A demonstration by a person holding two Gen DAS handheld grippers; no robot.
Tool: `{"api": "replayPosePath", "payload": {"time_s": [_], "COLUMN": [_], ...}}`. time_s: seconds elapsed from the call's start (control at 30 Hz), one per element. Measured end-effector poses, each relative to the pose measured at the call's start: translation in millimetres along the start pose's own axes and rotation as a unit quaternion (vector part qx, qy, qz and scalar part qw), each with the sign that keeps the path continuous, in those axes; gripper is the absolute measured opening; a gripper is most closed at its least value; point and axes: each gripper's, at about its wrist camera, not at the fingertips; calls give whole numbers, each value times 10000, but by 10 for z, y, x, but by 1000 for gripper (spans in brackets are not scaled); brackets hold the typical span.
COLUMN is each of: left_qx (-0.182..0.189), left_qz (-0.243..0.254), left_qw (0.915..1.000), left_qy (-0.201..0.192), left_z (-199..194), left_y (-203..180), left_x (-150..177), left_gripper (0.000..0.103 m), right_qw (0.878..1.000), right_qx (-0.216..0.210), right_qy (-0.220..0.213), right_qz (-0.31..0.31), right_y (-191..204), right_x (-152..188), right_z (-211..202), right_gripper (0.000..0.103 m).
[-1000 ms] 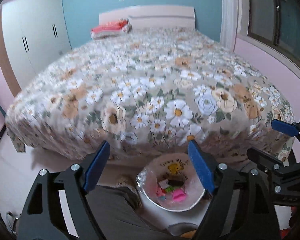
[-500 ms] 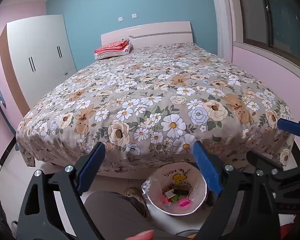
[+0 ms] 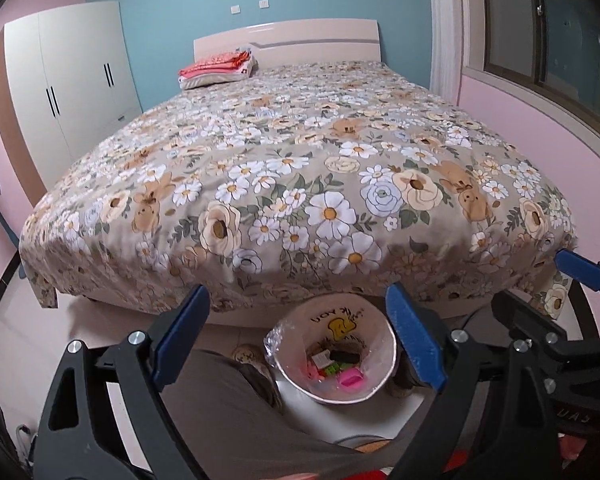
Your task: Collect trash
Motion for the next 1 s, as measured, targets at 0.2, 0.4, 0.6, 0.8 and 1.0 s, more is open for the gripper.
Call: {"api": "replayPosePath", "payload": {"time_s": [0.2,0.4,0.6,0.8,1.0], "left_qx": [20,36,31,32,31], "left_qz": [59,61,69,60,64], "left_qw": [10000,10000,10000,10000,10000], "left_qy": [-16,5,12,15,19], "left_z": [-17,-17,-10,-10,-8], "left_y": [-54,-68,-66,-68,-72], "left_x": [7,0,-7,-11,-12], "left_gripper": [88,88,88,88,88], "right_qw": [10000,10000,10000,10000,10000], "right_qx": [48,74,52,41,8], "right_qy": [-11,-19,-30,-17,-10], "right_qz": [-15,-21,-34,-33,-17], "right_y": [-10,-22,-38,-40,-42], "right_x": [2,5,3,-1,-1], "right_z": [-35,-49,-47,-36,-28], "right_gripper": [97,97,97,97,97]}}
Point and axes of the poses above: each gripper's, at about its wrist camera, not at the fingertips, and z roughly the way its jaws point, y to its left, x to its underside, and after that the axes turned 9 degrees about -z, right-handed
